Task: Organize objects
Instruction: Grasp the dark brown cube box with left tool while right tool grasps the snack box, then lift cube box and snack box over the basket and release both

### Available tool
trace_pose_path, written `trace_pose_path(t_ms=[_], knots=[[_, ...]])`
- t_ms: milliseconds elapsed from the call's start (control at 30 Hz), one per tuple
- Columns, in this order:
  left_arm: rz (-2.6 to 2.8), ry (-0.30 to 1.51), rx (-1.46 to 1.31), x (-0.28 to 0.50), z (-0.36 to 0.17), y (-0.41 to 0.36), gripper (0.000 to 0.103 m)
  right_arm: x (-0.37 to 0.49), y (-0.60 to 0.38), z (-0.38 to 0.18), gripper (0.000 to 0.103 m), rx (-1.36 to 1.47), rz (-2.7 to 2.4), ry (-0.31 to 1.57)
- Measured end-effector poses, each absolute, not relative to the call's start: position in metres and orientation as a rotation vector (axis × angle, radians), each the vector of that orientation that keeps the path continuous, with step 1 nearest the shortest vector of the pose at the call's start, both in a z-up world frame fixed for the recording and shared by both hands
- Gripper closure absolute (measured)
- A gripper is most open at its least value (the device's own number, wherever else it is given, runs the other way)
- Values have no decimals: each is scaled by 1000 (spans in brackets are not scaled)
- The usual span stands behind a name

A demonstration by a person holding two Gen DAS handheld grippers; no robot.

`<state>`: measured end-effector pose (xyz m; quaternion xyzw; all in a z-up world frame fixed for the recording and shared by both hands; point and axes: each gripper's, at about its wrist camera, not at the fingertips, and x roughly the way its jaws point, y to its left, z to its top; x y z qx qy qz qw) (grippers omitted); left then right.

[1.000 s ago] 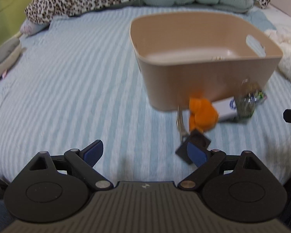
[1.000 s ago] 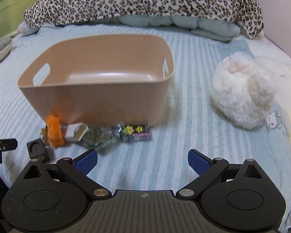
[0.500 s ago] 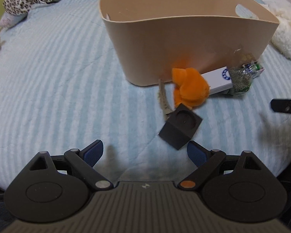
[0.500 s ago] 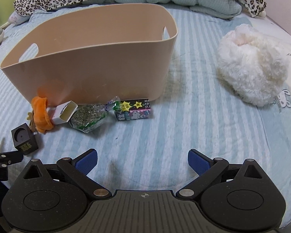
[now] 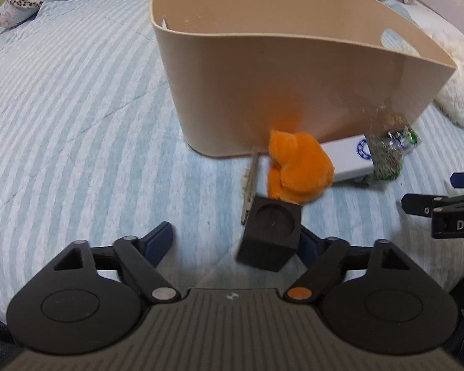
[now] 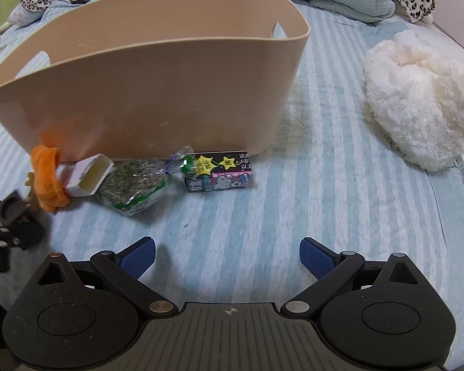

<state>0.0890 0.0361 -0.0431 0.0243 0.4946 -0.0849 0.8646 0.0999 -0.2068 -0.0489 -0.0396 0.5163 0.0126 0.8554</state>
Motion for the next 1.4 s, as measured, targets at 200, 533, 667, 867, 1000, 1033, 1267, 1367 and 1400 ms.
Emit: trace_pose_path(t_ms=[200, 533, 667, 867, 1000, 1033, 1267, 1367, 1400], knots=[[-172, 1027, 0, 94, -44, 48, 34, 109, -207, -55, 2, -81, -8, 1087], [-170, 1017, -59, 100, -39, 53, 41, 125, -209, -54, 3, 4, -23, 1022], [-181, 1012, -72, 101, -37, 55, 49, 128, -205, -56, 10, -6, -11, 1009], [-196, 1003, -89, 99, -33, 59, 57, 128, -201, -55, 42, -29, 24, 982], [-209, 991, -59, 93, -30, 55, 60, 123, -204, -52, 55, -27, 27, 981], [-213, 987, -51, 95, -31, 54, 61, 120, -205, -51, 56, -21, 26, 983], [-224, 970, -28, 82, -22, 53, 66, 99, -216, -41, 56, 20, 19, 987], [-219, 968, -19, 78, -23, 52, 66, 94, -222, -40, 56, 36, 15, 984], [-219, 967, -18, 77, -23, 51, 66, 91, -222, -40, 56, 41, 13, 984]])
